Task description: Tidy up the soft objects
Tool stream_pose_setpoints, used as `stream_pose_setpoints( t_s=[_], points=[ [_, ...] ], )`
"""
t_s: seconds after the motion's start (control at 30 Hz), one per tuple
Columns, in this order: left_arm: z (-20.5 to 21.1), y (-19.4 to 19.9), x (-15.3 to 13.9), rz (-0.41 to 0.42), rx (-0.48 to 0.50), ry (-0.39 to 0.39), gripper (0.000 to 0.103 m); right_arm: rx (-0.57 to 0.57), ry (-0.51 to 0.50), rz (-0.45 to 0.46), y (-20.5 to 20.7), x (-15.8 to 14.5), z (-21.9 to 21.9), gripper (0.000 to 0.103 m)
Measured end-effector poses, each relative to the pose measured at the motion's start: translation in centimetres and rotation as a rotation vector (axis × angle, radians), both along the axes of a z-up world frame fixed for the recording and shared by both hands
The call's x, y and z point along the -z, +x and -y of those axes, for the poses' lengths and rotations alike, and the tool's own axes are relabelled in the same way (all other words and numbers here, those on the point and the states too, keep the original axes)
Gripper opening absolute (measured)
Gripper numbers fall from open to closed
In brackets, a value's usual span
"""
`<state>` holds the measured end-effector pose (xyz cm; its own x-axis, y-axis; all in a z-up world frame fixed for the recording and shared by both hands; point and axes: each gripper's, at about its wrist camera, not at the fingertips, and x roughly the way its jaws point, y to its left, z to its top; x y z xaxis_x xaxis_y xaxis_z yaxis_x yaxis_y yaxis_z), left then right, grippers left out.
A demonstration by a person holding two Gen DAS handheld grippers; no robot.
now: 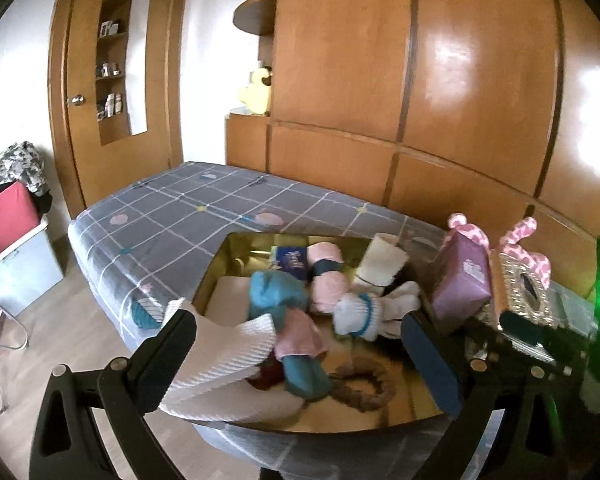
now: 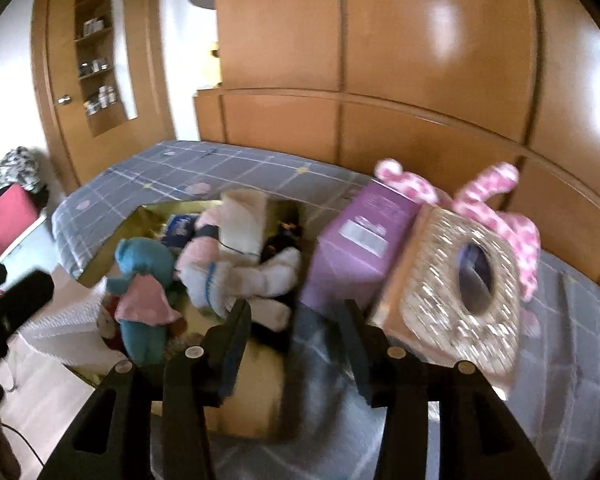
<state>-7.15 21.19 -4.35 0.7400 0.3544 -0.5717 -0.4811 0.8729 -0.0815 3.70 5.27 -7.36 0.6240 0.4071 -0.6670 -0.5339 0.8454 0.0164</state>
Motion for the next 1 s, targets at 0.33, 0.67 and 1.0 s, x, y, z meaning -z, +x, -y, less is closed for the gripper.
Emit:
stream_pose_setpoints(
  t_s=[0.33,0.67,1.0],
  points=[
    [3.3,0.4,0.1,-0.018,0.008,0.078,0.103,0.1,0.004,0.052,-1.5,0.2,4.0,0.046],
    [3.2,0.2,0.1,-0.013,-0.014,0.067,0.103,0.096,0.02,0.076,-2.4,-0.5,4.1,0.046],
    [3.1,0.3,0.3,-0.017,-0.009,0.069,0.103,0.077,0.015,0.072,-2.5,-0.4,3.5,0.046]
  ],
)
